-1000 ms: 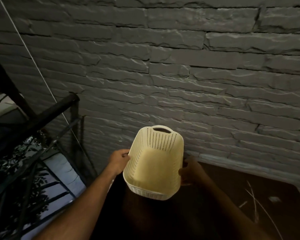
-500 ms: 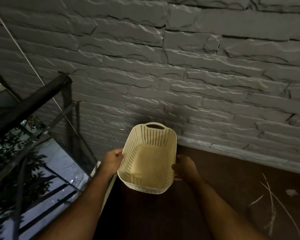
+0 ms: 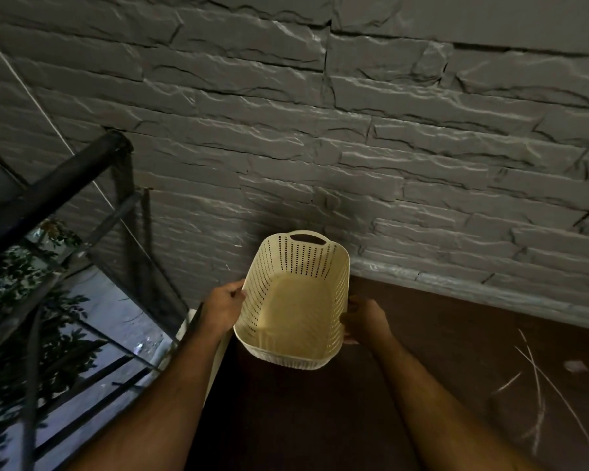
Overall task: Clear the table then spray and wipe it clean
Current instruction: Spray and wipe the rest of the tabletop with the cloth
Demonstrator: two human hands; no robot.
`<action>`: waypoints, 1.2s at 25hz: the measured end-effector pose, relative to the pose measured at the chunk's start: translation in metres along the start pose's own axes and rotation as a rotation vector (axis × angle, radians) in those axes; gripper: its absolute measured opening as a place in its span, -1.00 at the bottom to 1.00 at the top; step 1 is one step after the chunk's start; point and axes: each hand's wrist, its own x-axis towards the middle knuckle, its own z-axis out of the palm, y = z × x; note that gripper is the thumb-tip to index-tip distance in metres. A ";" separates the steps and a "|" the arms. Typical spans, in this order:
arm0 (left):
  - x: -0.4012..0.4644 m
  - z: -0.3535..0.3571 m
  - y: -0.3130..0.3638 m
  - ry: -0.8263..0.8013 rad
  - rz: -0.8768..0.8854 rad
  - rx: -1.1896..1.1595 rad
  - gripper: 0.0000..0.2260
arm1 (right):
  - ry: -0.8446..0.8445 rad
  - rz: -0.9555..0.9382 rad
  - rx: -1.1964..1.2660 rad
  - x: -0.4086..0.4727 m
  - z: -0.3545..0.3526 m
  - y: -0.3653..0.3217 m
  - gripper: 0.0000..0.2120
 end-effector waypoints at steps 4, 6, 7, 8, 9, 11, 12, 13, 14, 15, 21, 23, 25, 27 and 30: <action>-0.003 0.001 0.001 0.002 0.009 0.051 -0.71 | 0.003 -0.006 0.007 -0.001 0.000 0.001 -0.65; -0.007 0.001 0.006 0.027 0.010 0.082 -0.71 | 0.008 0.005 0.030 -0.004 -0.002 0.001 -0.64; -0.012 0.000 0.012 0.071 0.015 0.100 -0.70 | 0.024 -0.014 0.013 -0.006 -0.003 0.000 -0.65; -0.018 -0.002 0.020 0.134 0.023 0.134 -0.69 | 0.062 -0.059 -0.035 -0.008 -0.003 0.000 -0.66; -0.026 -0.002 0.028 0.201 0.056 0.184 -0.68 | 0.115 -0.115 -0.096 -0.013 -0.005 0.001 -0.67; -0.044 0.001 0.045 0.267 0.205 0.243 -0.69 | 0.203 -0.225 -0.143 -0.027 -0.013 0.000 -0.64; -0.055 0.006 0.053 0.266 0.295 0.234 -0.70 | 0.216 -0.282 -0.167 -0.036 -0.020 -0.002 -0.65; -0.068 0.013 0.062 0.246 0.385 0.214 -0.71 | 0.214 -0.333 -0.204 -0.046 -0.031 -0.007 -0.67; -0.084 0.023 0.070 0.225 0.464 0.194 -0.73 | 0.207 -0.365 -0.257 -0.057 -0.045 -0.010 -0.68; -0.100 0.035 0.078 0.200 0.516 0.176 -0.75 | 0.210 -0.380 -0.305 -0.067 -0.062 -0.013 -0.67; -0.183 0.125 0.107 -0.039 0.642 0.173 -0.74 | 0.046 -0.381 -0.343 -0.132 -0.195 0.016 -0.68; -0.205 0.155 0.110 -0.110 0.665 0.210 -0.72 | -0.047 -0.329 -0.302 -0.157 -0.236 0.045 -0.71; -0.227 0.184 0.107 -0.179 0.651 0.260 -0.70 | -0.068 -0.283 -0.261 -0.176 -0.268 0.084 -0.72; -0.250 0.212 0.095 -0.263 0.586 0.327 -0.67 | -0.095 -0.237 -0.143 -0.191 -0.291 0.130 -0.74; -0.285 0.251 0.066 -0.394 0.399 0.463 -0.58 | -0.192 -0.172 0.125 -0.216 -0.301 0.207 -0.60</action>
